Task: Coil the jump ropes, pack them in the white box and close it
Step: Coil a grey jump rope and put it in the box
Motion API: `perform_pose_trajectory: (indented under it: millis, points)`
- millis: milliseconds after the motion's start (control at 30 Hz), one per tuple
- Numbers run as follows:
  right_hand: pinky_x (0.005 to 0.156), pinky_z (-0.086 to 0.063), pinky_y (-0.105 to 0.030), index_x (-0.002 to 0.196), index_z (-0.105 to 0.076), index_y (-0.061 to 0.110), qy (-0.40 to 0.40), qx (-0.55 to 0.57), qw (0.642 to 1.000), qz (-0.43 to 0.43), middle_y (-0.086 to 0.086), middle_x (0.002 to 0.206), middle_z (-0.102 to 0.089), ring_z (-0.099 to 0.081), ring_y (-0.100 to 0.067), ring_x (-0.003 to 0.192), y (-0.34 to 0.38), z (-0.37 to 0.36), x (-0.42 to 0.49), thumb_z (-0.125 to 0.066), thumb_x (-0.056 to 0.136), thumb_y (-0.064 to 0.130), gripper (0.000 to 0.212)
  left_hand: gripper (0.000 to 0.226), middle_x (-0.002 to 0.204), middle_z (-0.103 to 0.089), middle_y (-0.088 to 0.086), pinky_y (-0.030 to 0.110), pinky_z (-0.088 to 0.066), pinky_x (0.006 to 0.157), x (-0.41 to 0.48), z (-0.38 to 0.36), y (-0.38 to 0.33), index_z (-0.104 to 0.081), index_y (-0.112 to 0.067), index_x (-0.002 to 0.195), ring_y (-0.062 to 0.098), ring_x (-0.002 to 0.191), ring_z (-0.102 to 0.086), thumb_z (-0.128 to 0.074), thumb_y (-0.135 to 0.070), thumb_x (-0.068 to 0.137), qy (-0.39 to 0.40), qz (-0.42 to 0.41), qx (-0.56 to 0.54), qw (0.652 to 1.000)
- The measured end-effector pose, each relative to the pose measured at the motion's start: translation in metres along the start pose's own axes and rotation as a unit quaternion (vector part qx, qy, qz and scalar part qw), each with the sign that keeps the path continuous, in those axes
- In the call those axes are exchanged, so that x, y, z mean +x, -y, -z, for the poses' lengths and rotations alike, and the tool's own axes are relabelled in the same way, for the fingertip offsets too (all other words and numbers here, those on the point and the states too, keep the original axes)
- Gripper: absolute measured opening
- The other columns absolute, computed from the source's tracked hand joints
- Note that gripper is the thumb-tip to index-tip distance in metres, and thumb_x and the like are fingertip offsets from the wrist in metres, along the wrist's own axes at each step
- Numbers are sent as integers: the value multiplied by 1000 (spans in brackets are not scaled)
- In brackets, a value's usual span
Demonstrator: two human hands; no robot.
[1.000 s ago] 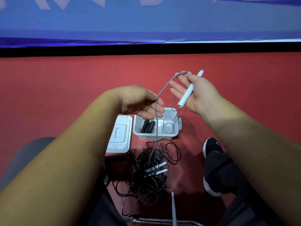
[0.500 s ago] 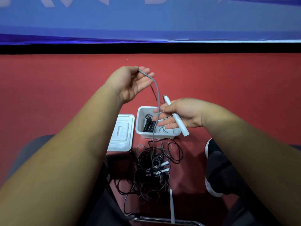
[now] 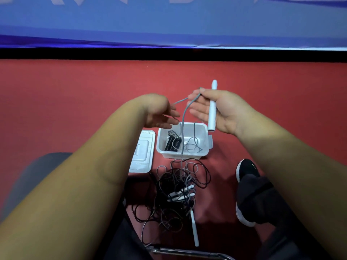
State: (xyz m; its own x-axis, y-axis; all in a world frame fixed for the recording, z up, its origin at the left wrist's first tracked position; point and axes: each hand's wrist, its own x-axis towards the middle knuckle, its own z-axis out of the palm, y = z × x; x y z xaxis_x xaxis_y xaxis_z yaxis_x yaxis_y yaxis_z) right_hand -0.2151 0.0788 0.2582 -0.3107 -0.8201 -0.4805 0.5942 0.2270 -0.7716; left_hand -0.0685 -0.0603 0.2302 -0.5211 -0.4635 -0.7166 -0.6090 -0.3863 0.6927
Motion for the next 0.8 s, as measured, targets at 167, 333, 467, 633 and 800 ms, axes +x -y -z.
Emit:
perform_pose_trajectory:
  millis: [167,333,467,633,800]
  points:
    - [72,-66,-35,93,-61,8,-40,151,984,88,-10,86,-79,-80,-21,79,16,4,-2,-47,112,11,25,45,133,-71,-1,30,-53,87,-4,-16,9,-68,-18,126,14,119,-67,-44,12,101,150,-27,144,978]
    - [74,-67,-39,100,-63,5,-81,166,978,98,-15,95,-80,-80,-27,90,18,20,6,-47,113,15,23,22,127,-74,5,25,-50,89,-2,-19,12,-73,-13,119,12,109,-68,-54,-12,107,173,-43,150,973]
    - [83,-66,-45,118,-61,2,-111,68,991,44,-19,112,-78,-80,-30,96,12,29,16,-47,114,26,28,25,114,-77,9,28,-58,86,-5,-17,9,-71,-11,115,20,107,-72,-47,-15,110,152,-39,117,981]
    - [99,-59,-48,125,-67,8,-99,-137,983,-74,-12,119,-78,-76,-31,106,-4,34,23,-46,112,29,33,25,100,-78,12,35,-65,80,-15,-15,-7,-65,-3,115,22,90,-78,-42,-11,111,109,-64,-37,991]
    - [83,-54,-33,113,-70,17,0,-289,941,-175,-5,118,-78,-69,-23,108,-22,30,19,-59,105,26,17,24,92,-78,14,37,-66,73,-20,-5,-17,-64,0,109,25,83,-79,-42,-8,110,75,-90,-210,971]
